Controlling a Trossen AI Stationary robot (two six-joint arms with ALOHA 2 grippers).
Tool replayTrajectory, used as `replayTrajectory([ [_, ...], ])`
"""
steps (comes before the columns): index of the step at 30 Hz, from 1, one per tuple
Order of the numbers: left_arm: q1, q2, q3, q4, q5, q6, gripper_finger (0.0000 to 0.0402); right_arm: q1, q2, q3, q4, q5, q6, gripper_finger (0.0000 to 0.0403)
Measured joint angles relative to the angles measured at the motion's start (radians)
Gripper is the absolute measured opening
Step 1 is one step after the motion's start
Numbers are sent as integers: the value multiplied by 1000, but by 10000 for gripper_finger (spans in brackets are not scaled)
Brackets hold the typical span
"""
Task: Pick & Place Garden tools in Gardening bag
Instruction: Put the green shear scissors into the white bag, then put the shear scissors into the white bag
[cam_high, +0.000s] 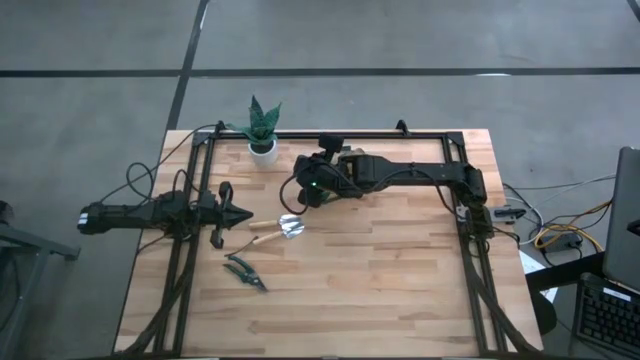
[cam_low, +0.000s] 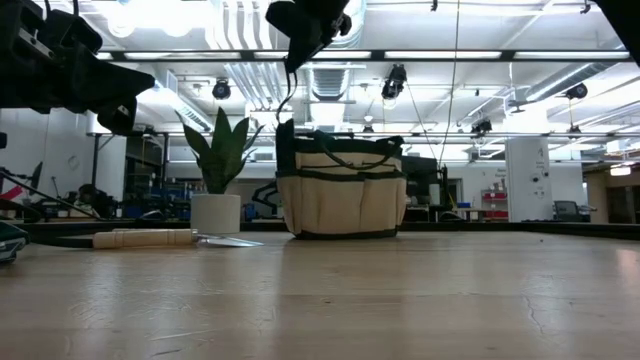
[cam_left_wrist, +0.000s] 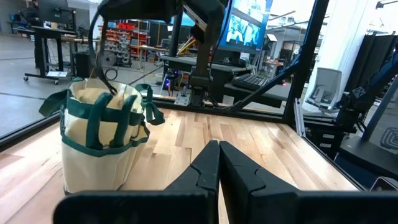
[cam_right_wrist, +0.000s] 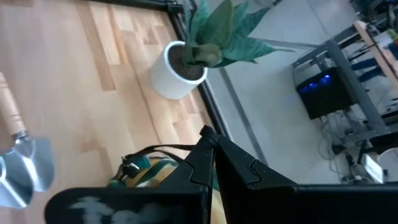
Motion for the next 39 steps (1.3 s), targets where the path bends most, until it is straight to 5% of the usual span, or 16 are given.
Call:
replayTrajectory([
  [20, 0, 0, 0, 0, 0, 0, 12, -7, 0, 11, 4, -9, -6, 14],
  [39, 0, 0, 0, 0, 0, 0, 12, -16, -79, 15, 3, 15, 7, 183],
])
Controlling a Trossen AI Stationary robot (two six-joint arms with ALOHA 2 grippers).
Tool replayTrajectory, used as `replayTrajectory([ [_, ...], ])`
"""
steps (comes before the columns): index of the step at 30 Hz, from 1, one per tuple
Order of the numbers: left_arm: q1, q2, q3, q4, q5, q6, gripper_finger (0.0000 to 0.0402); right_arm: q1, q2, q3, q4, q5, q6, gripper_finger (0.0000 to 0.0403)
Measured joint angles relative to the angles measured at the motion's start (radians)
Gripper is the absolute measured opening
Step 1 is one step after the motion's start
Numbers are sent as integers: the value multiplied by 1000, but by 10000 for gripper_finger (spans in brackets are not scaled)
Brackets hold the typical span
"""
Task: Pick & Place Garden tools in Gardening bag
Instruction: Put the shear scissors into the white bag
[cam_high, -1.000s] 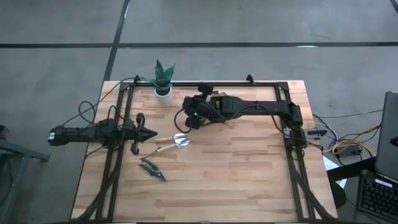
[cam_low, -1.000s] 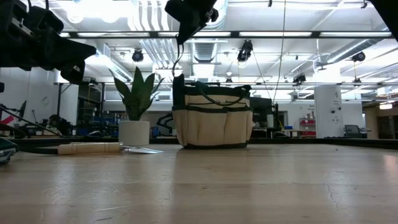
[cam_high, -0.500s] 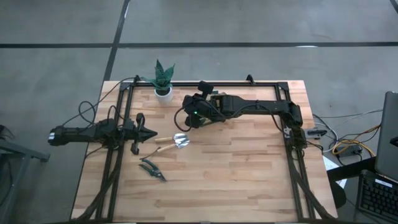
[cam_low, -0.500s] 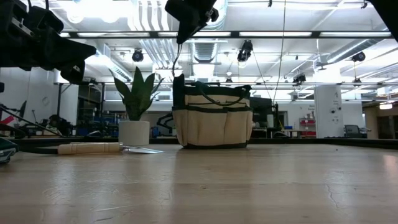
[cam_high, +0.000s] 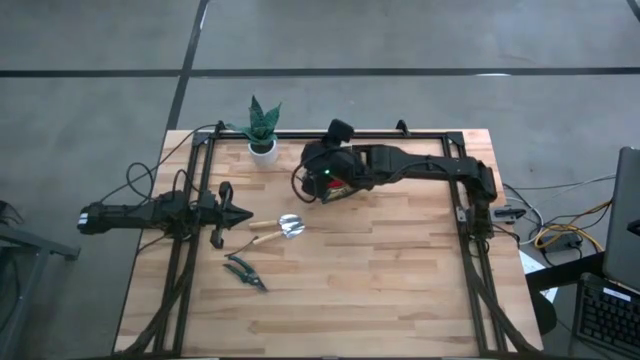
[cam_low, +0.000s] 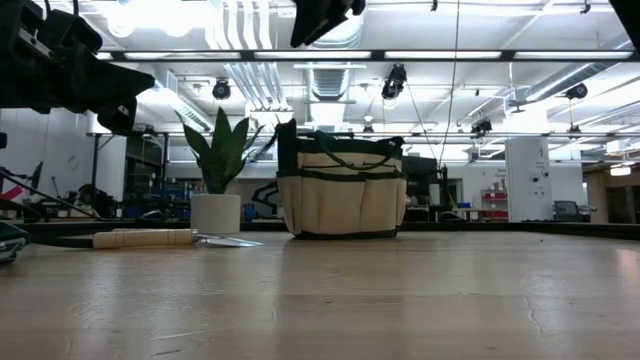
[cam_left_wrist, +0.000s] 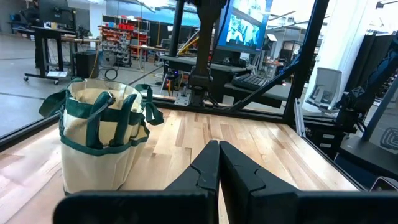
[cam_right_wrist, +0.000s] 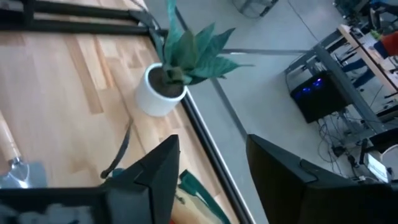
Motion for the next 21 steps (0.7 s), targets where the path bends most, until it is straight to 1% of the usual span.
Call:
replayTrajectory([
  [4, 0, 0, 0, 0, 0, 0, 12, 5, -26, 0, 3, -14, 21, 195],
  [15, 0, 0, 0, 0, 0, 0, 12, 49, -72, 0, 2, -229, 158, 196],
  [21, 0, 0, 0, 0, 0, 0, 12, 93, -72, 0, 3, -277, 165, 192],
])
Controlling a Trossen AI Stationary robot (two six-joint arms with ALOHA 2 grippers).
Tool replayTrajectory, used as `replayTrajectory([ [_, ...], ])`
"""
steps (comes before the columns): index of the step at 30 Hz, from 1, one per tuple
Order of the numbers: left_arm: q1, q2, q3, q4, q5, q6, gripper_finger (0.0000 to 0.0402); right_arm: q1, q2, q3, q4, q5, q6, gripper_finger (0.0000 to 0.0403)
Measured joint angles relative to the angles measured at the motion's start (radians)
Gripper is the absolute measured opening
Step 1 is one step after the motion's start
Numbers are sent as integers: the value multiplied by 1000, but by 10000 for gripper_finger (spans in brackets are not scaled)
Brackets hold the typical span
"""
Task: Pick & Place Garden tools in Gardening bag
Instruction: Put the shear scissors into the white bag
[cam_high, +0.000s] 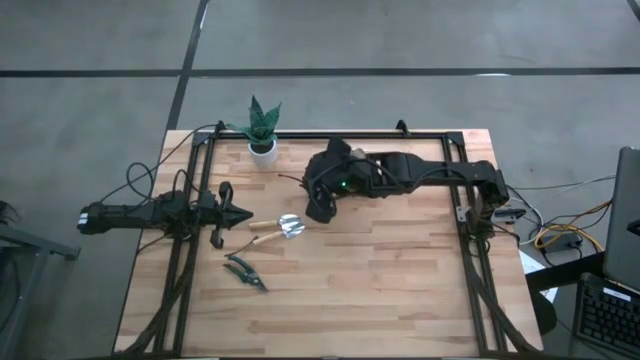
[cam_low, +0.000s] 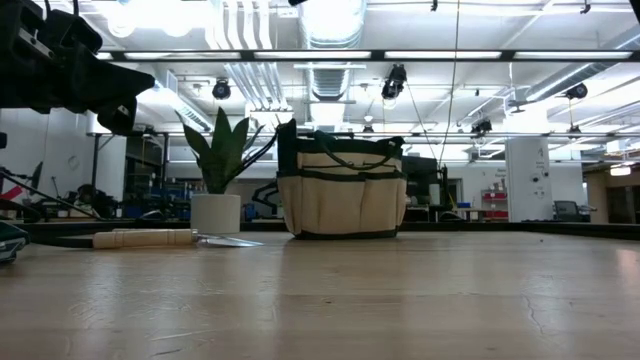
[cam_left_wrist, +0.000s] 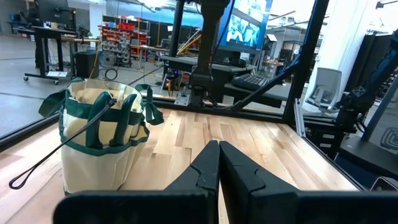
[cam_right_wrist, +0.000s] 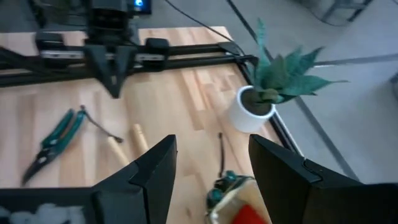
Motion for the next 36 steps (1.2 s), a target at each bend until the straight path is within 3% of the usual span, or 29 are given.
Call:
replayTrajectory([
  [18, 0, 0, 0, 4, -26, 28, 12, 78, 72, -19, 28, -102, 68, 187],
  [21, -1, 0, 0, 84, -17, -158, 12, 87, 96, -19, 28, -127, 74, 185],
  [25, -1, 0, 0, 217, -12, -641, 12, 96, 113, -21, 26, -155, 99, 180],
  [26, -1, 0, 0, 229, -12, -701, 12, 99, 113, -23, 27, -154, 102, 179],
  [36, -1, 4, 0, 296, -76, -929, 12, 98, 111, -33, 32, -151, 112, 166],
])
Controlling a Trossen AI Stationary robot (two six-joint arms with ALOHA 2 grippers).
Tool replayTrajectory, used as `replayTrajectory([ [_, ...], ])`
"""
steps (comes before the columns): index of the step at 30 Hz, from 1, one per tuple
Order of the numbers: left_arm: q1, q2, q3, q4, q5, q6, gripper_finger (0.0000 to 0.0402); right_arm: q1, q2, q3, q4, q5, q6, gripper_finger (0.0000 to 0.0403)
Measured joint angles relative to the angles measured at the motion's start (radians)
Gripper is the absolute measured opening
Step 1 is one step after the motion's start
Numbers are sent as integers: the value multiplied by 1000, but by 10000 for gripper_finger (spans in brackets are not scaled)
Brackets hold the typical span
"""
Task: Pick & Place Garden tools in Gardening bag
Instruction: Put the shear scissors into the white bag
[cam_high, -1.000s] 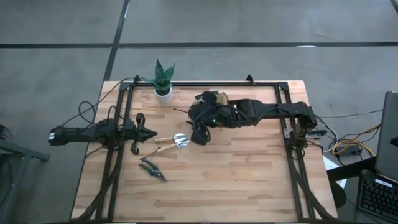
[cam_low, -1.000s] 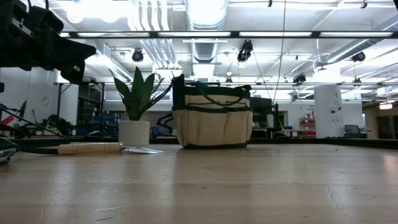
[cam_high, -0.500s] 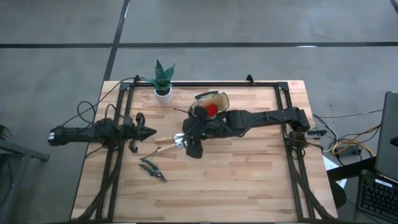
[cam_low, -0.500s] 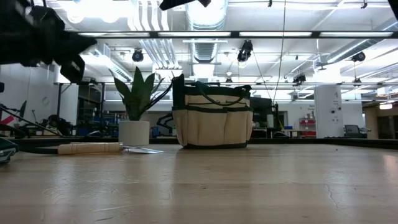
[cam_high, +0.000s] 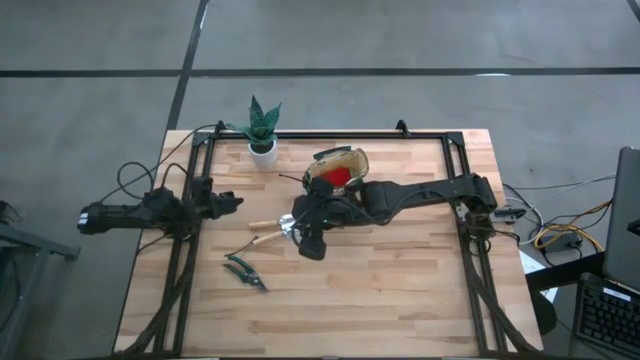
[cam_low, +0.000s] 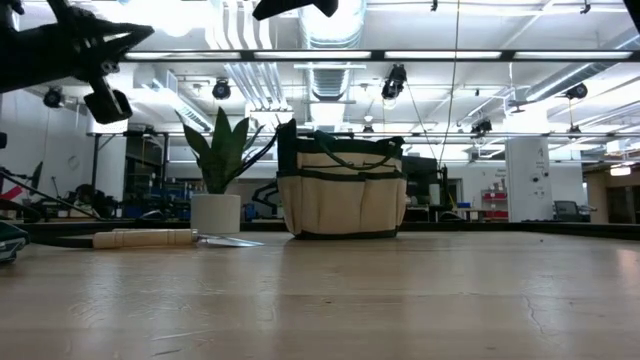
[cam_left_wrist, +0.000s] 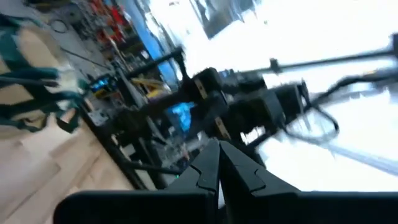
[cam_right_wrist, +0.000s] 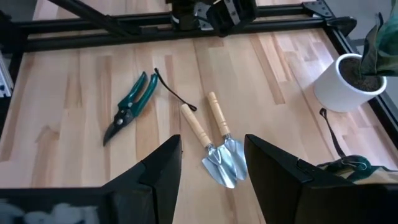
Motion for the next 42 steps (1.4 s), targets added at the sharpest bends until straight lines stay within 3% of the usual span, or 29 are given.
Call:
replayTrajectory([
  [3, 0, 7, 8, -49, -10, -36, 12, 0, 0, -2, -2, 0, 1, 162],
  [7, -16, 62, 98, -371, 66, -30, 12, 0, 0, -5, -2, 1, 10, 157],
  [10, -19, 137, 171, -522, 112, -42, 22, 1, 0, -8, -21, 1, 8, 154],
  [16, -21, 322, 311, -767, 192, 19, 89, 2, -8, -9, -66, 0, 10, 146],
  [21, -30, 529, 436, -1029, 200, 181, 151, 2, -11, -10, -67, 1, 11, 138],
  [25, -48, 690, 508, -1029, 213, 248, 174, 2, -11, -17, -66, 1, 11, 132],
  [33, -77, 984, 624, -1169, 219, 233, 168, 2, -11, -17, -109, 1, 8, 119],
  [42, -93, 1151, 615, -1081, 259, 221, 167, 2, -12, -16, -140, 1, 3, 109],
])
